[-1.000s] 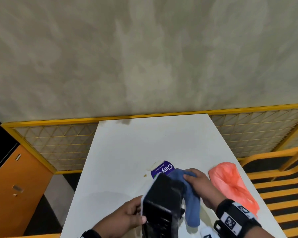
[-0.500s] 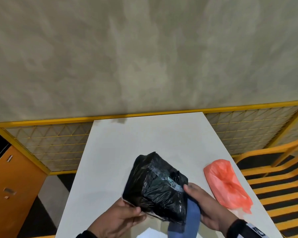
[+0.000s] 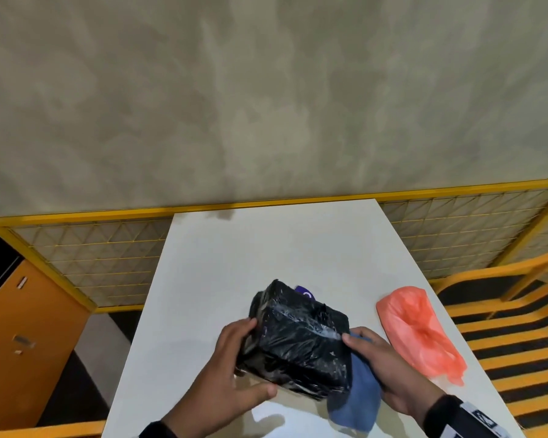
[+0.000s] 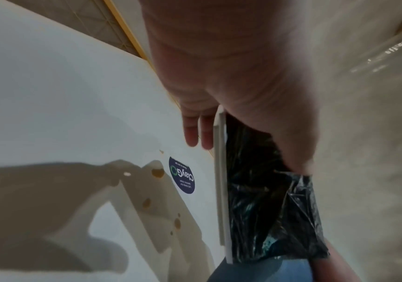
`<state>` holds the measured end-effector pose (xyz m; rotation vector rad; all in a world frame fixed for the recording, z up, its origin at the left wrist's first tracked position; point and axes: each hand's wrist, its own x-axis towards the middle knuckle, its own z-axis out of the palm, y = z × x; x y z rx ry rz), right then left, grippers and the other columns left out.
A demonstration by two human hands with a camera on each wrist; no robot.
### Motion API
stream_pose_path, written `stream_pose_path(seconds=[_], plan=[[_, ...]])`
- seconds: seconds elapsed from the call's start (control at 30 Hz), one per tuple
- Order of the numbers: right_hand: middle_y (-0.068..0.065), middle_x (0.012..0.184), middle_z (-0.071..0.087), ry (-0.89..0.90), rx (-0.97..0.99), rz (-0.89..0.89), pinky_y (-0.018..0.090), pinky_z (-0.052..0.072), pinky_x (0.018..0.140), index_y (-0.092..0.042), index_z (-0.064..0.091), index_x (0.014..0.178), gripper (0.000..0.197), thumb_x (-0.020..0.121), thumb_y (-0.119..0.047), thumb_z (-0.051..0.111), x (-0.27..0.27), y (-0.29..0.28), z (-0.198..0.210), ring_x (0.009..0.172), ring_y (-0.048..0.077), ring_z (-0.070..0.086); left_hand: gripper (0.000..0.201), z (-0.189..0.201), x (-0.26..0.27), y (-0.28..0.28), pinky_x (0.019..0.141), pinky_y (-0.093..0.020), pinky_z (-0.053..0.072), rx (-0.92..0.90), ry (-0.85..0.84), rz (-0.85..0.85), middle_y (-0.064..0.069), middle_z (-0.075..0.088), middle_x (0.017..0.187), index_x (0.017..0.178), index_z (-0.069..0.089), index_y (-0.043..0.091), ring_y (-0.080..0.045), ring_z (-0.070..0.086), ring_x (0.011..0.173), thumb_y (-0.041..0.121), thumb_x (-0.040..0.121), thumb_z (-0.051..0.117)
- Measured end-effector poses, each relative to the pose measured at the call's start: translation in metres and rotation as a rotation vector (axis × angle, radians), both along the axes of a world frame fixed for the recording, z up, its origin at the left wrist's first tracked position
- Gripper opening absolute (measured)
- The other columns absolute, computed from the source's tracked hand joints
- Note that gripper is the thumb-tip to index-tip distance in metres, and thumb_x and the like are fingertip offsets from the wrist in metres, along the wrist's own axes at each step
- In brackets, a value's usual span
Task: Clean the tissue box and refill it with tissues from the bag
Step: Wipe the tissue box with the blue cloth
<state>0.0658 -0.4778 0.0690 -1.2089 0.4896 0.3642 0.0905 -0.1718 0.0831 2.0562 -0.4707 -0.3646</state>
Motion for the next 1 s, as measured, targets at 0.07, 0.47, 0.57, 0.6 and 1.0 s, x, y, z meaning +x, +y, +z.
stream_pose_path(seconds=[0.07,0.47,0.57,0.6,1.0], plan=[[0.025,0.091,0.068,0.002,-0.059,-0.001,0.046,0.05,0.082,-0.003,0.056,0.096,0.028,0.084,-0.022,0.072,-0.004,-0.008,-0.003,0.083,0.035,0.066,0.077,0.004,-0.004,-0.003,0.095,-0.015,0.05,0.067,0.152,-0.052,0.022,0.04,0.141,0.138,0.025,0.049,0.008,0.057,0.117,0.05,0.082,0.078],[0.009,0.094,0.074,-0.053,-0.455,0.168,0.045,0.054,0.087,-0.013,0.062,0.098,0.02,0.087,-0.027,0.071,-0.013,0.001,-0.025,0.09,0.025,0.071,0.121,-0.054,-0.027,-0.008,0.1,-0.019,0.051,-0.001,0.483,-0.11,0.007,0.037,0.142,0.149,-0.013,0.045,-0.004,0.062,0.123,0.033,0.081,0.087],[0.007,0.094,0.073,-0.064,-0.489,0.185,0.046,0.053,0.088,-0.017,0.062,0.096,0.016,0.088,-0.028,0.07,-0.008,0.005,-0.03,0.091,0.025,0.07,0.138,-0.062,-0.024,-0.006,0.097,-0.021,0.054,0.009,0.456,-0.078,0.006,0.035,0.15,0.15,-0.022,0.052,0.0,0.063,0.12,0.029,0.074,0.091],[0.004,0.094,0.073,-0.075,-0.505,0.194,0.046,0.053,0.089,-0.021,0.062,0.094,0.013,0.087,-0.029,0.07,-0.007,0.005,-0.033,0.091,0.024,0.07,0.142,-0.065,-0.023,-0.005,0.098,-0.024,0.055,0.025,0.429,-0.065,0.005,0.034,0.151,0.15,-0.022,0.055,0.0,0.063,0.12,0.032,0.07,0.093],[-0.008,0.098,0.069,-0.184,-0.792,0.153,0.042,0.051,0.088,-0.027,0.061,0.102,0.014,0.089,-0.023,0.066,0.004,-0.006,-0.024,0.093,0.012,0.065,0.151,-0.062,-0.019,-0.014,0.129,-0.046,0.011,0.474,0.038,-0.052,0.01,-0.001,0.164,0.159,-0.007,0.03,-0.018,-0.003,0.156,0.085,0.047,0.077]])
